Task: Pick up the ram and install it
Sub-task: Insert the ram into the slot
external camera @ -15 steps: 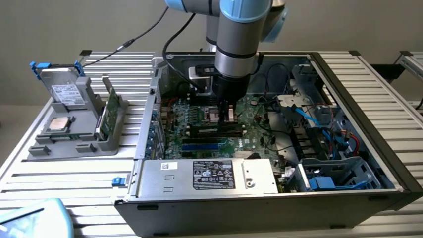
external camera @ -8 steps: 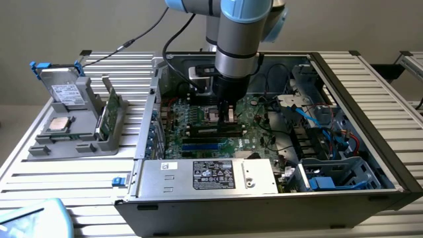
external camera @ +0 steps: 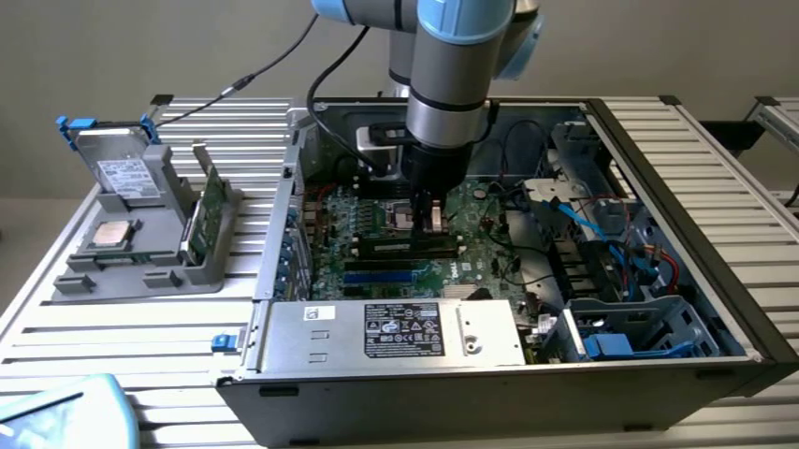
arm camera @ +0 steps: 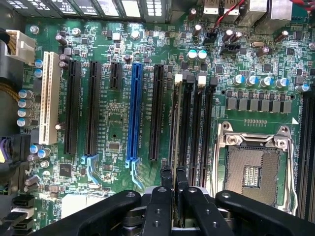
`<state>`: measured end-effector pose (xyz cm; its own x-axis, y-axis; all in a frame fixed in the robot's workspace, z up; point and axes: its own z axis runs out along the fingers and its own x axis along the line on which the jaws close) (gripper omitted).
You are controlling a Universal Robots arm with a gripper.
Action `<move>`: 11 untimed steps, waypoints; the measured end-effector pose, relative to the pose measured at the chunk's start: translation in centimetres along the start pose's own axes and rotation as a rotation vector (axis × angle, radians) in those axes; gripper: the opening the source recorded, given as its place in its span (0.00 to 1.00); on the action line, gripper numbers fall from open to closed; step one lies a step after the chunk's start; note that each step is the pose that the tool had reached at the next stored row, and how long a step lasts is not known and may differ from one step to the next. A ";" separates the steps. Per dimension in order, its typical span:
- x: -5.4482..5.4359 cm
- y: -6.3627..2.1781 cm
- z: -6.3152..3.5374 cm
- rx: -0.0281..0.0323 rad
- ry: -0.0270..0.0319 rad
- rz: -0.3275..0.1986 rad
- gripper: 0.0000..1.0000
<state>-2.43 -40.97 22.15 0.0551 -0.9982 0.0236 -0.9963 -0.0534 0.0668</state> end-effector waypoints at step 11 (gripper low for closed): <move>0.0 -0.07 0.13 -0.0002 0.0000 0.000 0.14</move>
<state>-2.37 -41.00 22.02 0.0550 -0.9982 0.0237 -0.9963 -0.0533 0.0669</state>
